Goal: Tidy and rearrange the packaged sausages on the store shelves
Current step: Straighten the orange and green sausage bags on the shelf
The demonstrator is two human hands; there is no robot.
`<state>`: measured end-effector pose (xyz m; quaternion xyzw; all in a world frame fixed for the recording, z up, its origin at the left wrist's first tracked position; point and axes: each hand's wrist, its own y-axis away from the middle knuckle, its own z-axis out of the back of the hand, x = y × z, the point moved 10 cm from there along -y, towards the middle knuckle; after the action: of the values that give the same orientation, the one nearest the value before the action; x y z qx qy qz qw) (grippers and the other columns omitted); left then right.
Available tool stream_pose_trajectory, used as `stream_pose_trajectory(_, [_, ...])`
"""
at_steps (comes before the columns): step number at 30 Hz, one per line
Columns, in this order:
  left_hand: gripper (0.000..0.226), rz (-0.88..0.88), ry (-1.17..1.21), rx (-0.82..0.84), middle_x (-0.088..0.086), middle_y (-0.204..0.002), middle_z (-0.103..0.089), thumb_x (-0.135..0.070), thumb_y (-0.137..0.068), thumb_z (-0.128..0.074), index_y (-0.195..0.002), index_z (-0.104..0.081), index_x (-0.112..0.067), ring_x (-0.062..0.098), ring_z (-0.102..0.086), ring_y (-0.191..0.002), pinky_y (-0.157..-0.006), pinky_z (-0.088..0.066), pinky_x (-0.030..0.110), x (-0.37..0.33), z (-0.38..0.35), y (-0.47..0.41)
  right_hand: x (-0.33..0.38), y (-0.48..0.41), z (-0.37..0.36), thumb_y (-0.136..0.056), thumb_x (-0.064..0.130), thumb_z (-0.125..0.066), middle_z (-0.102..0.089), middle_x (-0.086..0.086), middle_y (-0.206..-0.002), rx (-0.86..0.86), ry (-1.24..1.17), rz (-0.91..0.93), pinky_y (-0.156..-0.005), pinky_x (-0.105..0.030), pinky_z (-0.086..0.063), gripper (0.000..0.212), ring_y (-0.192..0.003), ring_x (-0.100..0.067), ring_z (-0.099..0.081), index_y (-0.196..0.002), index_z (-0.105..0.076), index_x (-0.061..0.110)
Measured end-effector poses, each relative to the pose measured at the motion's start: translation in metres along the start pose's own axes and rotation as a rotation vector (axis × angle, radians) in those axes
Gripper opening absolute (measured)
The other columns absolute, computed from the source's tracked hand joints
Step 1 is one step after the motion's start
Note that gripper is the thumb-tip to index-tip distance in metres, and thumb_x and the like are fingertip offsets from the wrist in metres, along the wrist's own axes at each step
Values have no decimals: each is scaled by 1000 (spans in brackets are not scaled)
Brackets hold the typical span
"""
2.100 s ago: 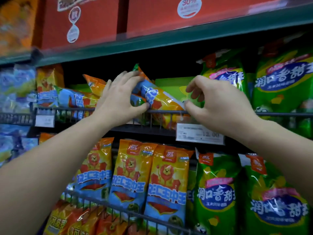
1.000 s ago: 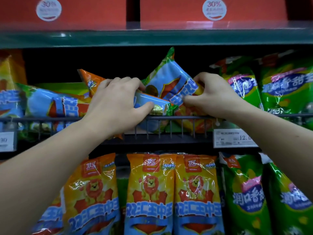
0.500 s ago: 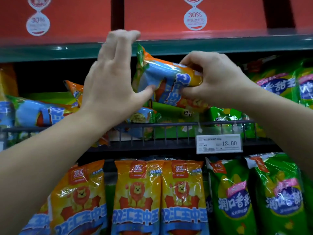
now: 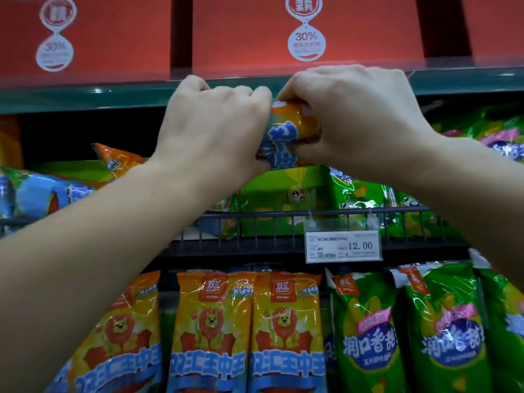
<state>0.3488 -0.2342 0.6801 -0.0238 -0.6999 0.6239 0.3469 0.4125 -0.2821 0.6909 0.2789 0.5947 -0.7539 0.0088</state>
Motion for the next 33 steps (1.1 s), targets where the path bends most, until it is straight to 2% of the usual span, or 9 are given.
stream_pose_trajectory(2, [47,15,1,32,4,-101,-63,-53,-79,-71,-94,-41,-19,33,-62,-90,-68,-30,36,0,-3,-1,0,2,1,-79,42,-70,-65,6,-113,-12,14,27,-70,-39,-47,45,-102,-26,-62,-120,-57,27])
stream_pose_trajectory(5, [47,89,59,63,2,-95,-56,-52,-78,-72,-97,-44,-19,34,-58,-90,-62,-27,35,7,-6,1,-4,4,7,-79,49,-72,-68,5,-112,-54,37,48,-72,-36,-40,46,-100,-29,-64,-118,-59,27])
stream_pose_trajectory(8, [49,182,157,103,-3,-87,-49,-55,-75,-74,-97,-48,-20,35,-56,-87,-63,-31,36,16,-14,2,-6,8,13,-75,53,-75,-70,0,-110,-140,63,84,-95,-42,-41,51,-104,-30,-64,-114,-63,21])
stream_pose_trajectory(10, [50,239,224,127,-2,-85,-52,-57,-71,-77,-93,-48,-22,35,-55,-84,-62,-32,36,22,-19,3,-9,11,16,-72,54,-75,-68,-5,-115,-199,79,102,-111,-49,-31,57,-116,-30,-59,-115,-63,19])
stream_pose_trajectory(13, [51,324,366,148,-4,-83,-59,-58,-64,-83,-88,-52,-24,30,-56,-79,-61,-36,35,30,-30,8,-19,18,23,-70,58,-74,-57,-4,-132,-265,42,79,-118,-53,-21,69,-131,-29,-46,-126,-58,21])
stream_pose_trajectory(21, [35,629,979,103,-7,-82,-74,-36,-63,-91,-90,-73,-22,12,-71,-76,-71,-59,38,42,-66,25,-77,43,29,-71,58,-76,-43,-1,-139,-442,-432,-257,-100,-27,-40,88,-126,-17,-43,-138,-41,14])
stream_pose_trajectory(24, [38,719,1212,89,-7,-86,-76,-26,-64,-89,-97,-73,-18,8,-73,-78,-69,-61,32,35,-82,30,-93,50,-3,-71,59,-78,-46,5,-133,-360,-641,-414,-96,-27,-46,92,-118,-9,-50,-141,-35,18])
stream_pose_trajectory(28, [43,721,1487,137,-3,-93,-77,-23,-66,-81,-105,-70,-12,15,-75,-85,-65,-58,23,15,-94,28,-94,53,-60,-72,50,-81,-60,6,-122,-96,-1026,-607,-90,-30,-54,86,-104,-4,-63,-141,-39,21])
stream_pose_trajectory(33, [45,711,1614,183,2,-97,-77,-17,-69,-79,-112,-68,-8,19,-75,-87,-66,-58,24,0,-104,21,-79,43,-84,-82,33,-78,-72,2,-109,8,-1307,-587,-81,-36,-59,54,-95,-11,-71,-127,-53,18])
